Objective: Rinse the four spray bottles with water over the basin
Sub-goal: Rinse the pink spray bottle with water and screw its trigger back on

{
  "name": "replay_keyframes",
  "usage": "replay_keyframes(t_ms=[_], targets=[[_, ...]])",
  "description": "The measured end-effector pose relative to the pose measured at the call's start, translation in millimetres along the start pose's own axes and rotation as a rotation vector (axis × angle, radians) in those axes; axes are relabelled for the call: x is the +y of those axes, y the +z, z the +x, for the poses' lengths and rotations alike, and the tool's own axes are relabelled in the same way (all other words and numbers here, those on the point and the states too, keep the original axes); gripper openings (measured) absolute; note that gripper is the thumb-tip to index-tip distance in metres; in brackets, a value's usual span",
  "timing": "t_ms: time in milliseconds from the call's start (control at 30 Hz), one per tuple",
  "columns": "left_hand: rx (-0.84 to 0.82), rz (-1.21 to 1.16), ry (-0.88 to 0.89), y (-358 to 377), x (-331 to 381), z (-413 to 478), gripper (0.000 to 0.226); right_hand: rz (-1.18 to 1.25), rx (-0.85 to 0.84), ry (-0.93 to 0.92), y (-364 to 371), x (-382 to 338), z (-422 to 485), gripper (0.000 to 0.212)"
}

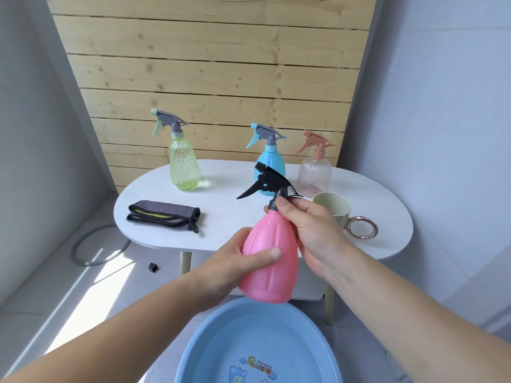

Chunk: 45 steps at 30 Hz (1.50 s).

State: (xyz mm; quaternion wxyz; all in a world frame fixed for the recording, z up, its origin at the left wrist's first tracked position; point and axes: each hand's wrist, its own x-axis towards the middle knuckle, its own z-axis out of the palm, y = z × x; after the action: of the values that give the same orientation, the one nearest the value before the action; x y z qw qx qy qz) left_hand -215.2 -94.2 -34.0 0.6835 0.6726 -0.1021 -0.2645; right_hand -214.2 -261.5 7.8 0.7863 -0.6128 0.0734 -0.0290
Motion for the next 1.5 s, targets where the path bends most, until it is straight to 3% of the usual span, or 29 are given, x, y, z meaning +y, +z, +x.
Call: replay_keyframes(t_ms=[167, 300, 433, 500, 733, 833, 1100, 1500], targets=[[-0.133, -0.223, -0.086, -8.8, 4.6, -6.5, 0.071, 0.010, -0.055, 0.023, -3.2, 0.7, 0.2, 0.016], [-0.166, -0.324, -0.161, -15.6, 0.9, -8.2, 0.068, 0.039, -0.069, 0.091, -3.2, -0.1, -1.1, 0.014], [-0.152, -0.255, -0.142, -10.3, -2.1, -5.9, 0.097, 0.036, -0.049, 0.110, -2.2, 3.8, 1.6, 0.015], [-0.131, -0.214, -0.121, -8.9, -4.4, -5.1, 0.101, 0.026, -0.040, 0.100, -0.1, 6.0, 3.9, 0.015], [-0.067, -0.004, -0.206, -40.5, -13.8, -20.9, 0.063, 0.088, 0.115, 0.084, 0.2, 15.9, 23.8, 0.013], [-0.039, 0.050, -0.256, -60.8, -21.1, -35.7, 0.070, 0.080, 0.198, 0.119, 5.6, 21.2, 39.5, 0.014], [0.020, 0.069, -0.204, -99.6, -34.2, -63.7, 0.082, -0.167, 0.381, 0.229, 22.6, 33.5, 85.7, 0.021], [0.151, 0.053, -0.002, -67.4, -20.6, -27.6, 0.081, -0.518, 0.437, 0.244, 29.9, 56.7, 104.8, 0.037]])
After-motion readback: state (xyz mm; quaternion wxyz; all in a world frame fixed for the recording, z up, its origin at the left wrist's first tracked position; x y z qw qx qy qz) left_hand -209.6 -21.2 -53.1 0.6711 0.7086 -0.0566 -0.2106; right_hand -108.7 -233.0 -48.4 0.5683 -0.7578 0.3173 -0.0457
